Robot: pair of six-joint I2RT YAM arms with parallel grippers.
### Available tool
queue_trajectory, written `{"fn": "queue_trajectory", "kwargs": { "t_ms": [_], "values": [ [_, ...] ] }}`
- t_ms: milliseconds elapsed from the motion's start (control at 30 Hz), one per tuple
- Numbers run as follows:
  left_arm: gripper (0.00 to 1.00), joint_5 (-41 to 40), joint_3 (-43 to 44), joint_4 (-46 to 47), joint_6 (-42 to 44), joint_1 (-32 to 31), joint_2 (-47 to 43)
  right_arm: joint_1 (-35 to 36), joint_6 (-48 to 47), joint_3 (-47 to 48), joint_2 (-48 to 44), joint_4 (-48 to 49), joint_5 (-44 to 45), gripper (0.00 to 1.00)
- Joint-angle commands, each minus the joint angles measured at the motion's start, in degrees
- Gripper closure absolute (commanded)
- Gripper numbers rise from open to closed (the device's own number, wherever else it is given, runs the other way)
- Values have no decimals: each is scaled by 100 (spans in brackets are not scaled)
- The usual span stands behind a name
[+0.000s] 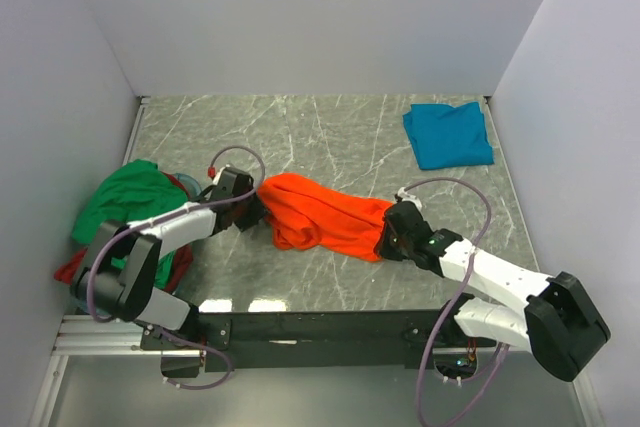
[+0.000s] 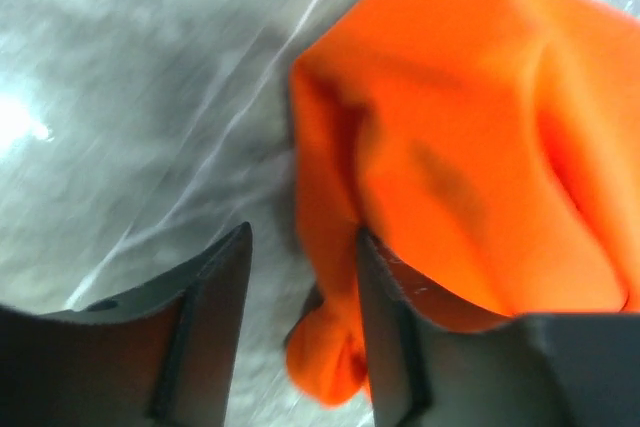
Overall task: Fold and stack the t-shirts
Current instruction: Flatten the tshirt out
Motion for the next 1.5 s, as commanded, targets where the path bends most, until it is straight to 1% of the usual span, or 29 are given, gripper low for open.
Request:
{"fn": "queue_trajectory", "kwargs": {
  "t_ms": [0, 33, 67, 133, 233, 267, 367, 400, 467, 500, 533, 600, 667, 700, 767, 800, 933, 1033, 1067, 1167, 1333, 1467],
  "values": [
    [54, 193, 492, 439, 234, 30, 429, 34, -45, 289, -218, -102, 361, 95],
    [60, 202, 580, 430, 278, 30, 509, 33, -63, 307, -236, -128, 396, 96],
    [77, 193, 660, 360, 331, 39, 597, 33, -80, 368, -254, -189, 449, 98],
    [99, 193, 809, 368, 384, 65, 756, 25, -115, 465, -306, -294, 702, 99],
    [99, 158, 994, 193, 498, 66, 730, -2, -168, 702, -482, -497, 1115, 100],
    [99, 80, 1081, -8, 516, 74, 669, -45, -194, 859, -534, -610, 1196, 100],
    [99, -332, 1161, -264, 560, 66, 204, -160, -317, 1211, -754, -778, 1450, 100],
    [99, -456, 1179, -421, 577, 74, -111, -264, -370, 1282, -885, -805, 1503, 100],
    [99, -763, 1214, -606, 621, 74, -464, -370, -440, 1562, -1018, -883, 1644, 100],
    [99, -869, 1292, -694, 639, 74, -813, -449, -493, 1686, -1123, -945, 1662, 100],
    [99, -1053, 1354, -956, 674, 74, -991, -589, -546, 1800, -1202, -980, 1680, 100],
    [99, -1492, 1617, -1204, 701, 74, -1508, -739, -677, 2213, -1369, -1147, 1732, 100],
    [99, -1652, 1872, -1441, 797, 74, -1852, -959, -766, 2607, -1519, -1296, 1785, 100],
    [99, -1748, 1952, -1486, 823, 66, -2202, -1012, -844, 2723, -1685, -1323, 1855, 100],
    [99, -1776, 2136, -1486, 938, 74, -2555, -1074, -915, 3056, -1861, -1376, 1934, 100],
    [99, -1697, 2189, -1434, 999, 74, -2879, -1091, -1028, 3180, -2010, -1393, 1969, 100],
    [99, -1285, 2496, -1065, 1420, 74, -3497, -1092, -1258, 3848, -2248, -1560, 1830, 100],
    [99, -1292, 3128, -1266, 1587, 66, -3612, -1092, -1398, 4575, -2345, -1719, 1654, 100],
    [99, -1292, 3478, -1371, 1632, 74, -3612, -1092, -1434, 4726, -2389, -1806, 1645, 100],
    [99, -1152, 4024, -1556, 1782, 74, -3682, -1100, -1600, 5272, -2494, -1973, 1618, 100],
    [99, -660, 4386, -1504, 1939, 74, -3902, -1092, -1654, 5747, -2644, -2202, 1723, 100],
    [99, -546, 4624, -1811, 1975, 74, -3823, -1092, -1636, 5809, -2636, -2439, 1829, 100]
  ]
}}
